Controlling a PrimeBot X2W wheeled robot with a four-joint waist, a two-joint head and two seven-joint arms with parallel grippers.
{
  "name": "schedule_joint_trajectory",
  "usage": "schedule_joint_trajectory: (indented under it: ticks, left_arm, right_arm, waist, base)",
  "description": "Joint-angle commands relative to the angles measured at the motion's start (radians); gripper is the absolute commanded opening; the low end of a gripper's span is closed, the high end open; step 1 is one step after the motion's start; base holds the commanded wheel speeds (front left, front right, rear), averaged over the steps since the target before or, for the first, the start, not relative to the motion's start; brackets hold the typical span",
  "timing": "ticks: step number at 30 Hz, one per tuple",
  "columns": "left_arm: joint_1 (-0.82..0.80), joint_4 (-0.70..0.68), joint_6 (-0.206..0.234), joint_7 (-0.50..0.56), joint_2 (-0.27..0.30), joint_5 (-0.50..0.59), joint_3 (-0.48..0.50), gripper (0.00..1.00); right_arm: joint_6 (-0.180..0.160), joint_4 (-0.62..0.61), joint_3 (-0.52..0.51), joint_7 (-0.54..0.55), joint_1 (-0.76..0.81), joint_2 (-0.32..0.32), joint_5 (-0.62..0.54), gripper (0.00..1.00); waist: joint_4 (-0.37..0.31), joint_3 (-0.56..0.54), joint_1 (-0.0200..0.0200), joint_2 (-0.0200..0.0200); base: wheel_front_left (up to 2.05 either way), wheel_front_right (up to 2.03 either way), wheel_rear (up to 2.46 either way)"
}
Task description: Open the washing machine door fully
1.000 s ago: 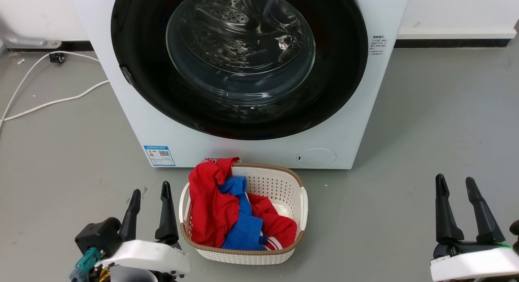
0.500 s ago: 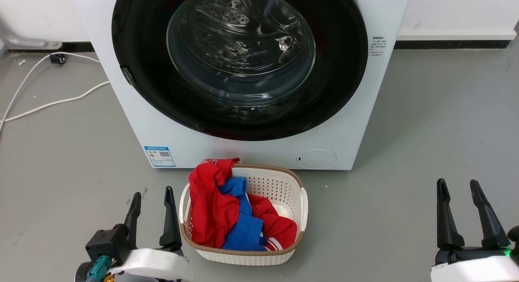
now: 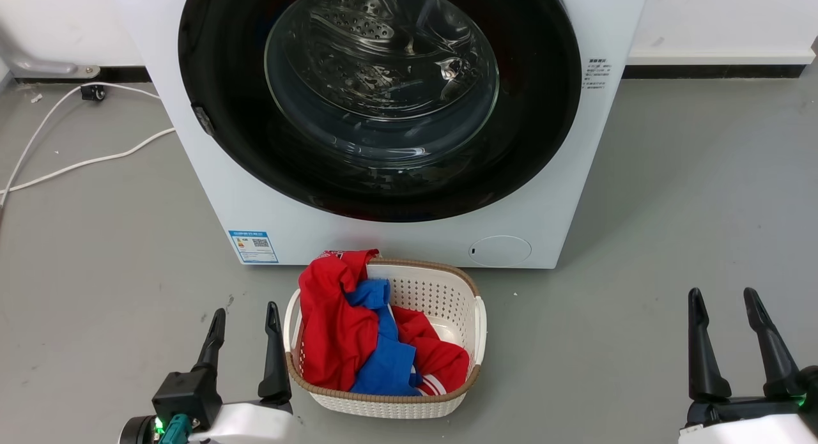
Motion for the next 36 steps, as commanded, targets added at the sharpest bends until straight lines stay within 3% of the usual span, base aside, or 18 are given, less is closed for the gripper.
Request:
schedule_joint_trajectory:
  ticks: [1, 22, 36]
  left_arm:
    - [0.005, -0.003, -0.002, -0.009, -0.001, 0.021, 0.003, 1.0]
    - [0.028, 0.017, -0.015, -0.047, -0.015, 0.131, 0.016, 1.0]
    - [0.026, 0.04, -0.01, -0.046, -0.016, 0.085, 0.016, 1.0]
  right_arm:
    - [0.002, -0.012, 0.0, -0.009, 0.011, 0.0, -0.023, 1.0]
    - [0.002, -0.028, 0.005, -0.046, 0.043, 0.001, -0.114, 1.0]
    - [0.001, -0.001, 0.004, -0.045, 0.046, 0.001, -0.073, 1.0]
  waist:
    - [0.0, 0.0, 0.0, 0.0]
    - [0.005, 0.001, 0.0, 0.0]
    - [0.002, 0.0, 0.0, 0.0]
  base:
    - [0.0, 0.0, 0.0]
    - [0.0, 0.0, 0.0]
    - [0.0, 0.0, 0.0]
